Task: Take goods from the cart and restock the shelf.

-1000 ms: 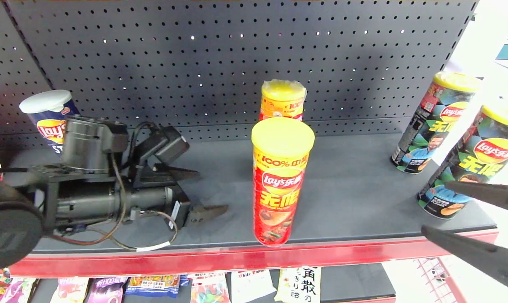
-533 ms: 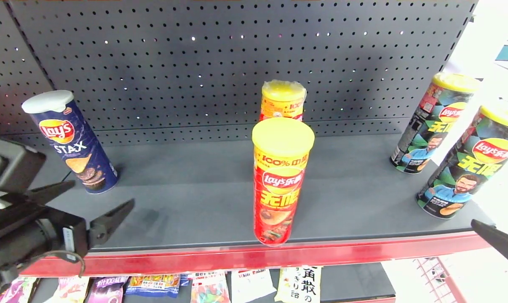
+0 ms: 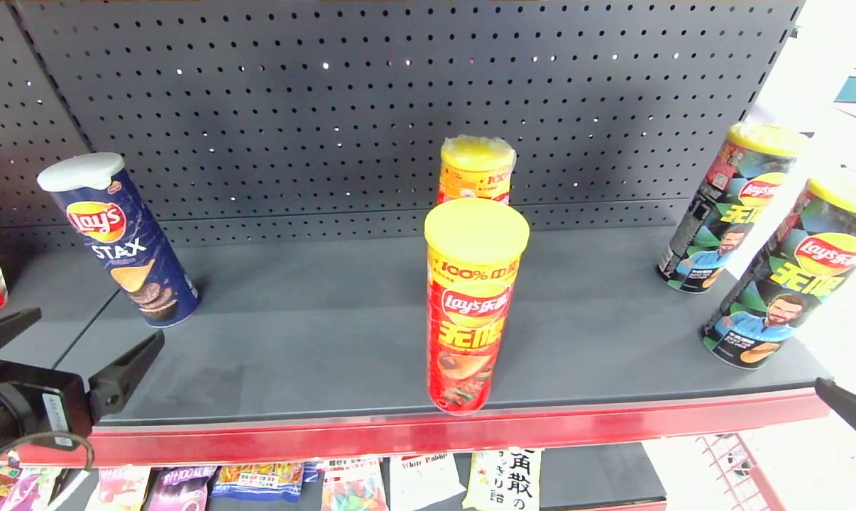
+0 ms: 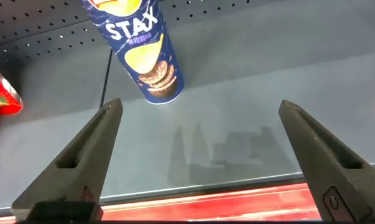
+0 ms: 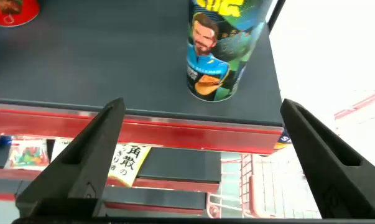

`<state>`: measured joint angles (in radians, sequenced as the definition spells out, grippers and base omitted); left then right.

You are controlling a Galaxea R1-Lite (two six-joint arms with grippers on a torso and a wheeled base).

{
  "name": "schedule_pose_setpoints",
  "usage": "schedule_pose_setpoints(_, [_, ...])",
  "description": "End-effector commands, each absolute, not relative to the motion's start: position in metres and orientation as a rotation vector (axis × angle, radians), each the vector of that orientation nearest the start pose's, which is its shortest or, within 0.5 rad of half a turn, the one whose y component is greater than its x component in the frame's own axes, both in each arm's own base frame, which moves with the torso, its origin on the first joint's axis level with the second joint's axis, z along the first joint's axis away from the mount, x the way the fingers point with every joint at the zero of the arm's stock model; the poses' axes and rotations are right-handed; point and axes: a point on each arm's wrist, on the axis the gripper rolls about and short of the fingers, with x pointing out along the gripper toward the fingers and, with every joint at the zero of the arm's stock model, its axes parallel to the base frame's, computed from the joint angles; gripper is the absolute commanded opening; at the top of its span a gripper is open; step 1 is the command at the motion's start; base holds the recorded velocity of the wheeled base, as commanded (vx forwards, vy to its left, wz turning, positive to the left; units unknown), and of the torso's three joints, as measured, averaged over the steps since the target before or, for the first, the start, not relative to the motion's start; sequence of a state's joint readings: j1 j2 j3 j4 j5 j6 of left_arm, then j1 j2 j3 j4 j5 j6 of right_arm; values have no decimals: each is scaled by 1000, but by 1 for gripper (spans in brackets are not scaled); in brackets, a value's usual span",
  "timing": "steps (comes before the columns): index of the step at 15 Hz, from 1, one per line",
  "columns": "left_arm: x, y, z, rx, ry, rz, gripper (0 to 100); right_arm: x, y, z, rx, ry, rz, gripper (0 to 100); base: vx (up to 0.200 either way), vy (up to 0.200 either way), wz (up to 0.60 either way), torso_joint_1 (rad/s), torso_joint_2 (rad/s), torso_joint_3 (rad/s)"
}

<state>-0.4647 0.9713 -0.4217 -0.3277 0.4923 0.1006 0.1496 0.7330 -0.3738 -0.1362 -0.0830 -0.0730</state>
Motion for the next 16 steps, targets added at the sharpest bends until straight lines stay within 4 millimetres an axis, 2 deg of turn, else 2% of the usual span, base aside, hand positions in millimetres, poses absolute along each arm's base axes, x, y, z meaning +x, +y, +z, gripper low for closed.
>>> schedule_pose_setpoints(1, [107, -42, 199, 201, 193, 18, 100, 66, 7, 183, -100, 233, 56, 100, -200, 0, 0, -7, 2, 7])
schedule_pose_setpoints(9, [103, -40, 195, 205, 196, 17, 100, 62, 6, 184, -113, 216, 57, 100, -200, 0, 0, 3, 3, 2])
schedule_pose_setpoints(12, [99, -38, 192, 200, 195, 16, 100, 62, 6, 183, -118, 217, 58, 100, 0, 0, 0, 0, 0, 0])
schedule_pose_setpoints(16, [101, -38, 192, 196, 197, 24, 100, 62, 6, 184, -131, 214, 61, 100, 0, -200, 0, 11, -1, -1])
